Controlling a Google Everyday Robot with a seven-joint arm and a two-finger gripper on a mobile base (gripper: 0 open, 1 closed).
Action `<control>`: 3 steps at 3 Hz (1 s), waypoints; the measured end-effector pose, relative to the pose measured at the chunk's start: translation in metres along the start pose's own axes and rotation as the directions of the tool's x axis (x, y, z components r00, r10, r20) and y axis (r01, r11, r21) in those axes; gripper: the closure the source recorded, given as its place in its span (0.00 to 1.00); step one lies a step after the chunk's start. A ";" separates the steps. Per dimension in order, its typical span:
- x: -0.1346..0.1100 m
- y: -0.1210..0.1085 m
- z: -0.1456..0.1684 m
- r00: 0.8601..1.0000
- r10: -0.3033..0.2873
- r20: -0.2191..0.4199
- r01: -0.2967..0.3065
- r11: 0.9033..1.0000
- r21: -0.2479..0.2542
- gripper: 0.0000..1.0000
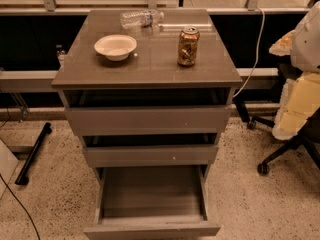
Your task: Place orange can into bottom drawer
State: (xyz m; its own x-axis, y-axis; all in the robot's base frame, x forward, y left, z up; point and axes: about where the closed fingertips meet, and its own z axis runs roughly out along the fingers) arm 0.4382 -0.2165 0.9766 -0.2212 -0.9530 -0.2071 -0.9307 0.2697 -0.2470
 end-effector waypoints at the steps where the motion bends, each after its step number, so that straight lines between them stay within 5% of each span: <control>1: -0.001 -0.001 -0.001 1.000 0.004 0.004 -0.004 1.000 0.006 0.00; 3: -0.039 -0.034 0.015 0.989 0.055 0.138 -0.064 0.996 0.056 0.00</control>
Offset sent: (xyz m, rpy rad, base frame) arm 0.0486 0.0325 -0.0026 0.1524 -0.0751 -0.0375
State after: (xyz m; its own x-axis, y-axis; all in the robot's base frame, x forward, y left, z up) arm 0.4833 -0.1862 0.9790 -0.2301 -0.9083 -0.3495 -0.8970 0.3372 -0.2858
